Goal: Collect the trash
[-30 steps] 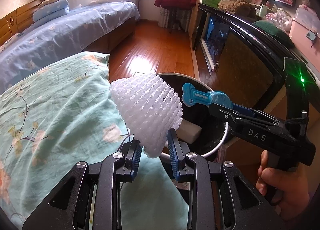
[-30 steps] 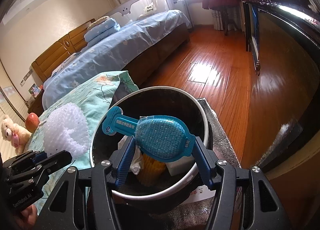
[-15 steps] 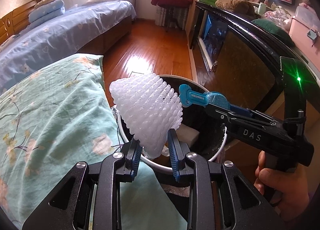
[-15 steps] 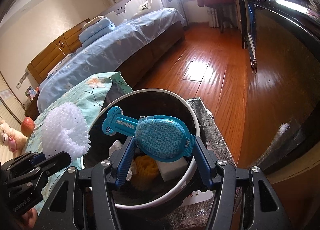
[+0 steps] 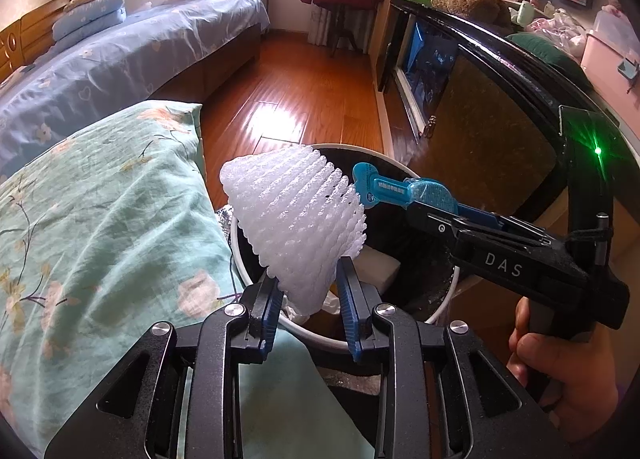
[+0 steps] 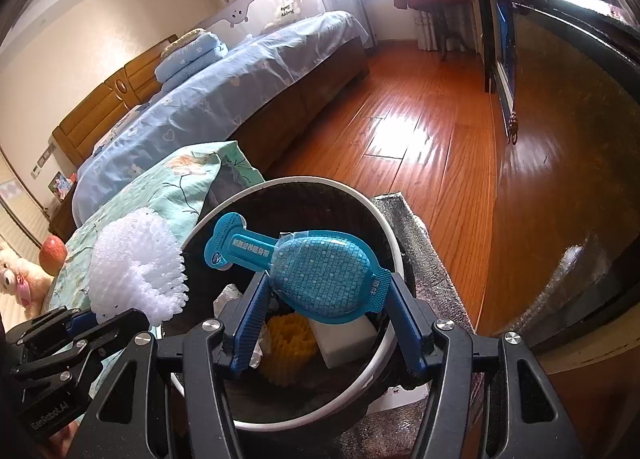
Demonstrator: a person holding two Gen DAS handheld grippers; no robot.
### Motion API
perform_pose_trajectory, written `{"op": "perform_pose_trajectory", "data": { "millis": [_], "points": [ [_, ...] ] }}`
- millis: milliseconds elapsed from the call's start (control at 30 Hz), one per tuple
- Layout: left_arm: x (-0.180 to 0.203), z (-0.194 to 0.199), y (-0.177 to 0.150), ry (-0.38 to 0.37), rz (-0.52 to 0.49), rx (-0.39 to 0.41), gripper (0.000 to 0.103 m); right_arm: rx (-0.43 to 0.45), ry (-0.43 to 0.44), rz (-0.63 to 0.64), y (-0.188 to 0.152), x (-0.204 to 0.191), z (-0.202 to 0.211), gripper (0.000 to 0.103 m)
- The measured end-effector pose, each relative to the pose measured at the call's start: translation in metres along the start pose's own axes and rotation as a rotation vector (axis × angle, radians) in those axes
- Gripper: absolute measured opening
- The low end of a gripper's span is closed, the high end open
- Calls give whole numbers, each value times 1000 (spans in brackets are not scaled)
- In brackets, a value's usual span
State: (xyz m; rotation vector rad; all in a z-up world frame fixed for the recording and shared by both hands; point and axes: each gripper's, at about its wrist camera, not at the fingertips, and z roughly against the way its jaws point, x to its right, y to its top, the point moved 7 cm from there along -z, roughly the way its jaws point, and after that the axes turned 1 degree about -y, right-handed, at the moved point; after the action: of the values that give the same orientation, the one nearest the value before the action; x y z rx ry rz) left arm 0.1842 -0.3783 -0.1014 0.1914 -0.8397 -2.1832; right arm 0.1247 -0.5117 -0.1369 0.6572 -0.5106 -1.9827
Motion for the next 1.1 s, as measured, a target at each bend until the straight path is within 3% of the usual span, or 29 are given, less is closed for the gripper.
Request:
{"op": "perform_pose_trajectory", "data": {
  "millis": [133,267,767,967,1100],
  "points": [
    [-3,2,1,1,6,9,41,-9,23,-13,1,1,-1,62],
    [-9,6,0,7,18,16,47,-6,25,-20,3,1,-1,63],
    [-44,53,-35,44,137,77,55,25,72,-2,-7,-28,26,72],
    [-63,88,-59,92,188,138,59,55,122,19,-23,-60,47,84],
    [-79,111,-78,146,221,184,63,66,144,63,-41,-86,58,84]
  ]
}}
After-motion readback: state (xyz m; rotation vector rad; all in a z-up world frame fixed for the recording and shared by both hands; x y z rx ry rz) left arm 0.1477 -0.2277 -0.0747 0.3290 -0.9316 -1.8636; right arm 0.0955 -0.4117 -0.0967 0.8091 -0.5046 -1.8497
